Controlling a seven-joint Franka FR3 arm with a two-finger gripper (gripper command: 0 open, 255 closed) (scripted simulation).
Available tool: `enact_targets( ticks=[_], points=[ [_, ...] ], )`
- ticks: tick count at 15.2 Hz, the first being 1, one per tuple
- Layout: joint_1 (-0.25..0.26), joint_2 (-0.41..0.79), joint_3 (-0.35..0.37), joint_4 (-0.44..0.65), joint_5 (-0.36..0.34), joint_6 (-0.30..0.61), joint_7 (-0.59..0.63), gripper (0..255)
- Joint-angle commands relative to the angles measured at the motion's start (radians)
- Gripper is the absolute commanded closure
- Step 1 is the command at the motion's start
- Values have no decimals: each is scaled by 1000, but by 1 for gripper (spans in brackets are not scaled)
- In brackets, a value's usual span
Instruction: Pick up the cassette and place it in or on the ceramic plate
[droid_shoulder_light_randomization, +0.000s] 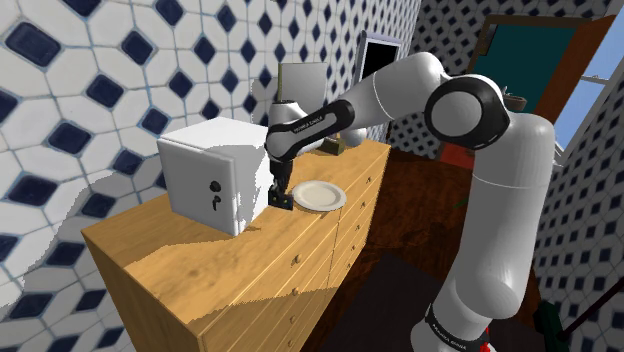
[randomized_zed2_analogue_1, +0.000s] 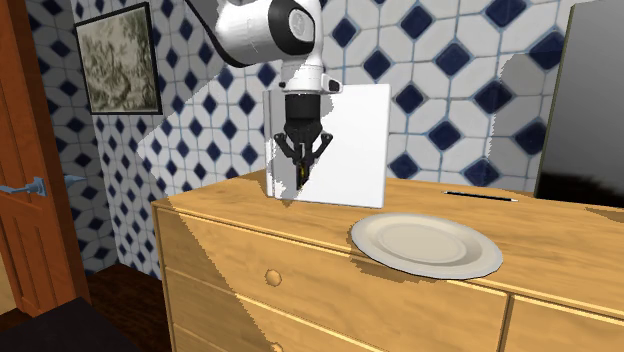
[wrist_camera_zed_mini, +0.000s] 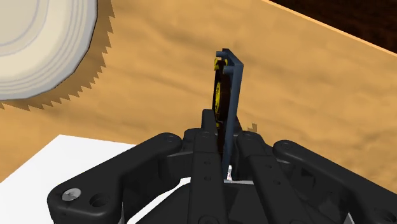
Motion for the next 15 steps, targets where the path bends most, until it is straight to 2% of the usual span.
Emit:
enact_targets(
  ticks=[1, 8, 15],
  points=[
    [0, -10, 0, 9, 0, -20, 1, 255],
    [-98, 10, -58, 42, 17, -33, -163, 255],
    [-197, 71, -110, 133, 39, -64, -323, 255]
  ],
)
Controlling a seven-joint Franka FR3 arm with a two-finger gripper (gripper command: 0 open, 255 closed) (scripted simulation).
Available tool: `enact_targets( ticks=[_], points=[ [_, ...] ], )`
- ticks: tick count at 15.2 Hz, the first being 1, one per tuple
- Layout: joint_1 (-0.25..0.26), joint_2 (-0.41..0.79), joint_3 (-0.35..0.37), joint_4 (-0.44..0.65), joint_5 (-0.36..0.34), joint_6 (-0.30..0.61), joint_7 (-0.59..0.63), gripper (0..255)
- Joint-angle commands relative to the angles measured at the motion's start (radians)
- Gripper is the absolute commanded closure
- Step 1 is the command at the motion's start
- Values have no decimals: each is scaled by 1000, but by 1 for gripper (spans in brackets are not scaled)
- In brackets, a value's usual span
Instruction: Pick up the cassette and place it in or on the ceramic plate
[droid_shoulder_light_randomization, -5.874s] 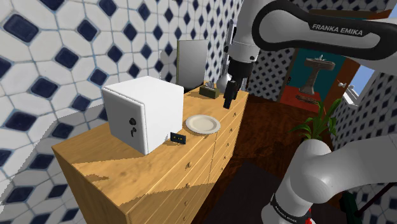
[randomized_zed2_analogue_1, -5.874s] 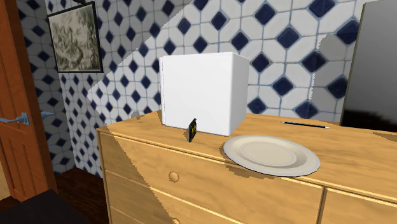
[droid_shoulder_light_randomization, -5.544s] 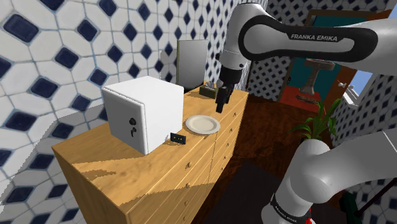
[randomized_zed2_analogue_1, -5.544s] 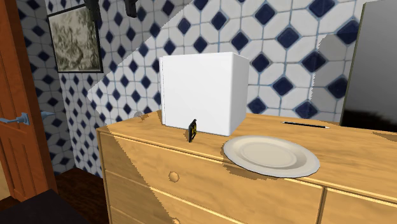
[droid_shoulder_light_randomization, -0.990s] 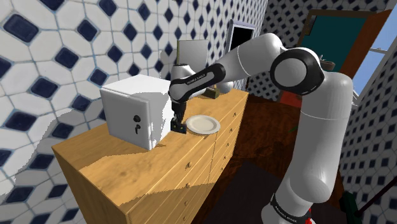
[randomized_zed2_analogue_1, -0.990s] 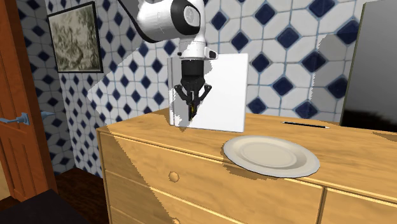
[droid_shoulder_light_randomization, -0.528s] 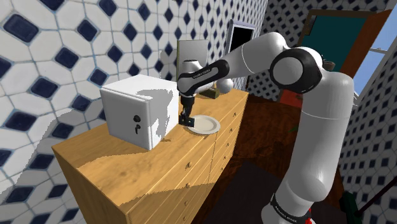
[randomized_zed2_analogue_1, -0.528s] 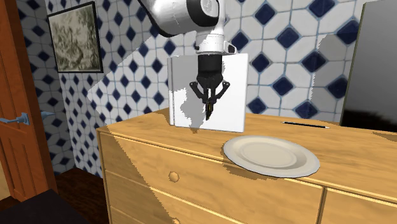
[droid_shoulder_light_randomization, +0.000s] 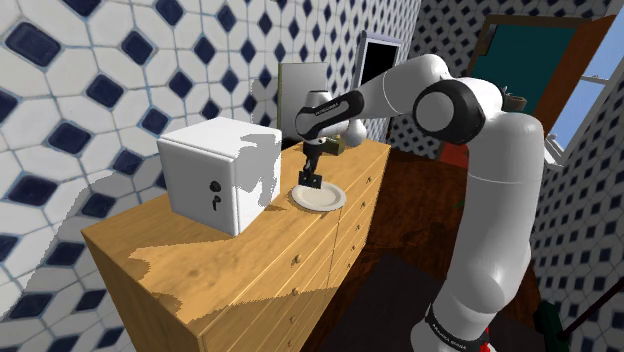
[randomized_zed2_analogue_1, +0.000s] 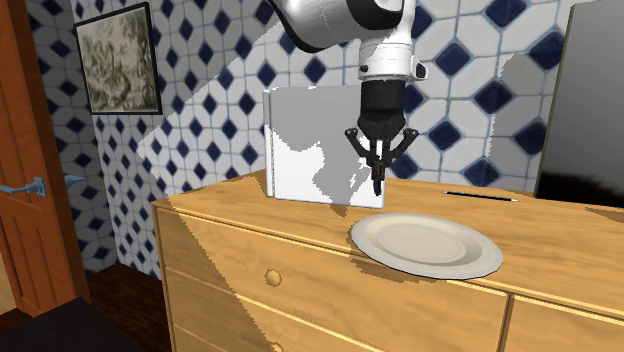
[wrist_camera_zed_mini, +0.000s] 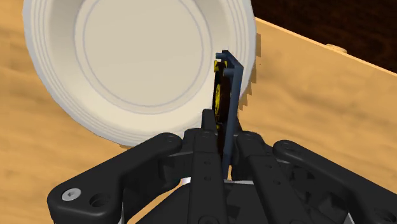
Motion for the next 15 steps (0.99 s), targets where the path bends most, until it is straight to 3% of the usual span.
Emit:
enact_targets(
  ticks=[1, 5, 15],
  points=[
    [-28, 29, -13, 35, 8, -5, -44, 255],
    [-92, 92, -38, 129, 25, -39, -138, 255],
    [-96, 152, -33, 77, 36, 72, -145, 255]
  ],
)
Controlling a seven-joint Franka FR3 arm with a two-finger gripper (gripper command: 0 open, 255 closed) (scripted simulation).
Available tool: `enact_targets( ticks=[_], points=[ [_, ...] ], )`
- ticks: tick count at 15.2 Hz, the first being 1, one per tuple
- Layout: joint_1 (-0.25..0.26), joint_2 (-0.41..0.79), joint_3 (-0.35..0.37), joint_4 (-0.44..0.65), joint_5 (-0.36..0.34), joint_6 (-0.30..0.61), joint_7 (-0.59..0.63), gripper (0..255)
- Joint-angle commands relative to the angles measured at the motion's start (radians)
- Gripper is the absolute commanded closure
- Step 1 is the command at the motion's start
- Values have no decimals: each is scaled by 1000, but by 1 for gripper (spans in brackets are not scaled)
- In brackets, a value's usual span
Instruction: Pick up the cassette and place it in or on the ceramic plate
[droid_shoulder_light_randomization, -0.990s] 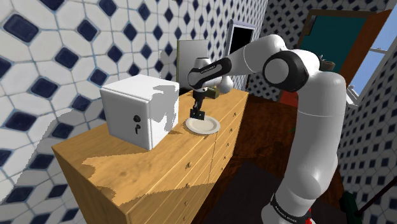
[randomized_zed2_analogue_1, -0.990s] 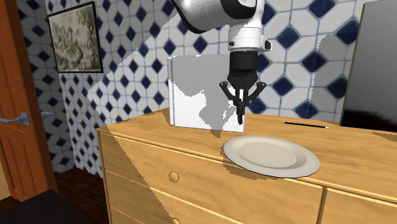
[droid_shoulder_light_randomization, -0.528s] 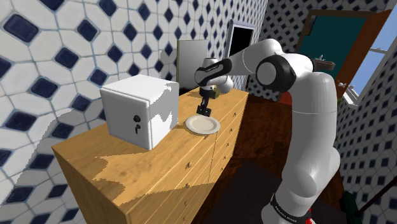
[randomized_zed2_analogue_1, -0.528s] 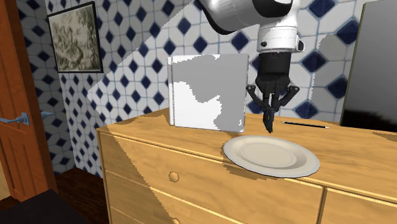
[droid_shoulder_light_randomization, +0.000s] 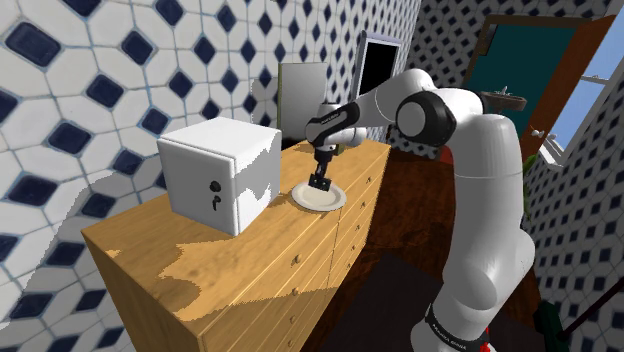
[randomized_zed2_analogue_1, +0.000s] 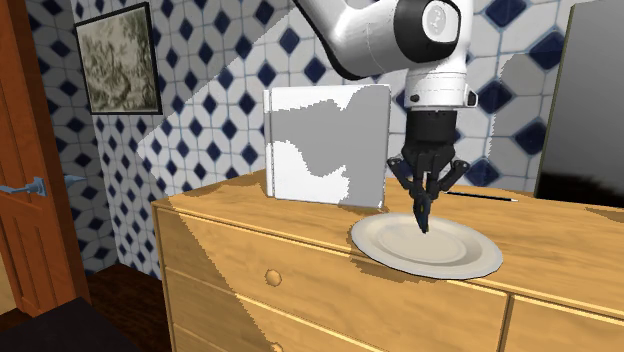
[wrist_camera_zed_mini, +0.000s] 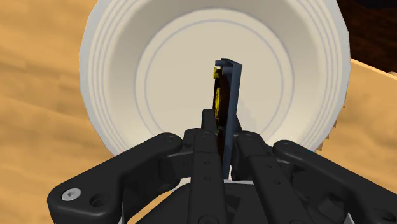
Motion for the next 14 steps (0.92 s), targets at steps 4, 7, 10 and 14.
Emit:
enact_targets(
  ticks=[4, 7, 10, 14],
  points=[
    [-2, 36, 3, -16, 6, 51, -4, 255],
    [-3, 37, 3, -16, 6, 54, -4, 255],
    [-3, 37, 3, -16, 6, 54, -4, 255],
    [-3, 37, 3, -16, 6, 53, -5, 0]
  ],
)
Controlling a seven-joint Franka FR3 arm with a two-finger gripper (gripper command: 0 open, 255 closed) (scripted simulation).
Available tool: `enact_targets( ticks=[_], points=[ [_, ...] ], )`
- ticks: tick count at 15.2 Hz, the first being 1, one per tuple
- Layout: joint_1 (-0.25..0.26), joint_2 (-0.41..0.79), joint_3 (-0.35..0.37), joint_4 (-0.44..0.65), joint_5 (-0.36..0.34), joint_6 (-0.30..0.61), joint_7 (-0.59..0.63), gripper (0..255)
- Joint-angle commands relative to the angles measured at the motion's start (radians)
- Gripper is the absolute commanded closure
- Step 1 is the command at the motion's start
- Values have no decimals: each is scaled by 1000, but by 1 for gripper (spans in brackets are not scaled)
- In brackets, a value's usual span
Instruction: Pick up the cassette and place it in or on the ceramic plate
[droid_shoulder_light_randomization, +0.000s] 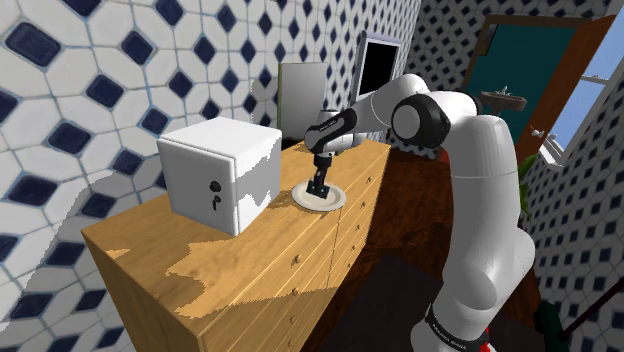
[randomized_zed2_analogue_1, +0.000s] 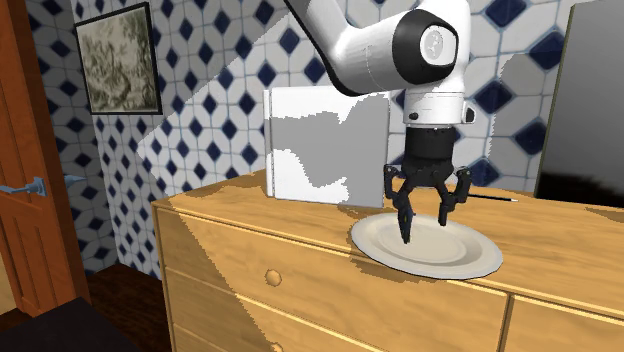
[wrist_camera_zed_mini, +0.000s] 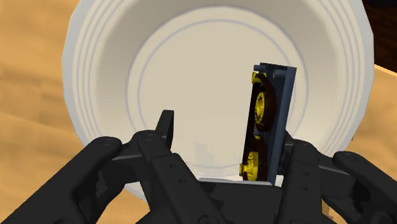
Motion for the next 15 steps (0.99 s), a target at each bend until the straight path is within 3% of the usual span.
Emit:
enact_targets(
  ticks=[1, 4, 8, 15],
  points=[
    [0, 0, 0, 0, 0, 0, 0, 0],
    [0, 0, 0, 0, 0, 0, 0, 0],
    [4, -64, -6, 38, -11, -102, 7, 0],
    [4, -64, -6, 38, -11, -102, 7, 0]
  ],
)
